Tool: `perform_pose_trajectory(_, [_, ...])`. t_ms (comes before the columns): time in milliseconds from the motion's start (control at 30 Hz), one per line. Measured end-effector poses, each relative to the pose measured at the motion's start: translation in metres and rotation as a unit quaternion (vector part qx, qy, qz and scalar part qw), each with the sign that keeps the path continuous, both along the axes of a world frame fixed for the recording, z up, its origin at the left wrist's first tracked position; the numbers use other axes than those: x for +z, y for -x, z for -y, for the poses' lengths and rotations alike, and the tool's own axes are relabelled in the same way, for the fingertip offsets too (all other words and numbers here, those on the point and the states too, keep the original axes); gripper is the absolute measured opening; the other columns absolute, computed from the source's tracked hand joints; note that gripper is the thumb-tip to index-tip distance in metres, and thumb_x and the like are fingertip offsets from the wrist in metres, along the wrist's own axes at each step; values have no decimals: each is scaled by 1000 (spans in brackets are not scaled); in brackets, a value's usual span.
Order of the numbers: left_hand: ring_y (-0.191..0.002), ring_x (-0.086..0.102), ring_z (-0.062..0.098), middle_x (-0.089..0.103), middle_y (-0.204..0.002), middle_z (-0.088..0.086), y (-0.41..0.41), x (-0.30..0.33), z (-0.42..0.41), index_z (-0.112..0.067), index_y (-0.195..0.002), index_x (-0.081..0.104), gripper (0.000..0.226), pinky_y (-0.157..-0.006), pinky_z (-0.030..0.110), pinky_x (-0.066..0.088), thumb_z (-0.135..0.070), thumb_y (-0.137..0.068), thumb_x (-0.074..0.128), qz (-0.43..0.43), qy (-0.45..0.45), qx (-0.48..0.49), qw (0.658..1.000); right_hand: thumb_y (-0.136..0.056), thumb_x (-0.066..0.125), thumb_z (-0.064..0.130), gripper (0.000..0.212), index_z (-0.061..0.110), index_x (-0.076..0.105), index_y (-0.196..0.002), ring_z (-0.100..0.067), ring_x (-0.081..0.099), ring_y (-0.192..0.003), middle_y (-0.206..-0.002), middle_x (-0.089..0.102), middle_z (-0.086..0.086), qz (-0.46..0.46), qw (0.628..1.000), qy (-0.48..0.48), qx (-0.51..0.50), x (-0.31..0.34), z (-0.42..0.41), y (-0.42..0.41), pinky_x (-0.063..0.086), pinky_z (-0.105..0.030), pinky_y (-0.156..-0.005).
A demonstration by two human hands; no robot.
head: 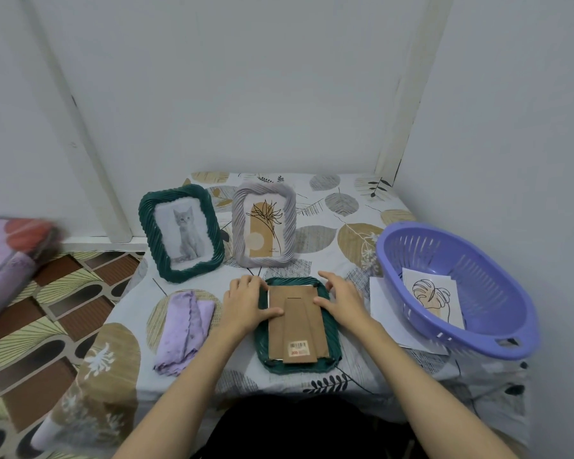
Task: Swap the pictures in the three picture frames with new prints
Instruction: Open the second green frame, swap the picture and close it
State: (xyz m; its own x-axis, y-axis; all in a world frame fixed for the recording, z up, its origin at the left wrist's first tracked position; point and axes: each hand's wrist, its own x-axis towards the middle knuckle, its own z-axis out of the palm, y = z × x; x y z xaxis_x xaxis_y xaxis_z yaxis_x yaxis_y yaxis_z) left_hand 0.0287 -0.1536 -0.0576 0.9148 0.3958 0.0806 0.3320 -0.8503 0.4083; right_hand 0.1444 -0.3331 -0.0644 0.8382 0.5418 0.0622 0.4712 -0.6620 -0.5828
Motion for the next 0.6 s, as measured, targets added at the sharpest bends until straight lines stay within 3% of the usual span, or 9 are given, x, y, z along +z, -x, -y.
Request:
perform_pose_trajectory(67, [-126, 29, 25, 36, -134, 4, -2, 1, -6, -28, -138, 34, 80, -102, 37, 29, -62, -71, 63, -65, 1, 8, 998, -82, 67, 32, 60, 23, 41, -136, -25, 48, -110, -114, 57, -5, 4, 1000, -2, 5, -1, 0, -1, 41, -43, -93])
perform_pose_trajectory(167, [-129, 23, 27, 29, -141, 4, -7, 5, -11, -40, -144, 19, 84, -105, 40, 24, -67, -74, 56, -131, -11, -24, 991, -83, 65, 33, 59, 23, 40, -136, -24, 47, -111, -116, 57, -4, 8, 1000, -2, 8, -2, 1, -2, 40, -43, -94])
perform_pose_trajectory(400, [-128, 27, 24, 36, -137, 0, -6, 5, -12, -38, -132, 39, 67, -103, 40, 26, -59, -73, 64, -101, 46, -32, 993, -82, 66, 33, 58, 22, 43, -135, -25, 47, -108, -113, 57, -4, 2, 1000, -3, 15, -4, 1, -6, 40, -43, -94])
perform_pose_trajectory(600, [-129, 29, 22, 39, -139, -5, 0, 1, -10, -36, -134, 37, 70, -102, 40, 29, -58, -73, 64, -53, 60, -23, 997, -80, 70, 33, 61, 20, 45, -134, -21, 50, -104, -107, 56, 0, -13, 1000, -16, 9, -4, 0, -7, 42, -43, -91])
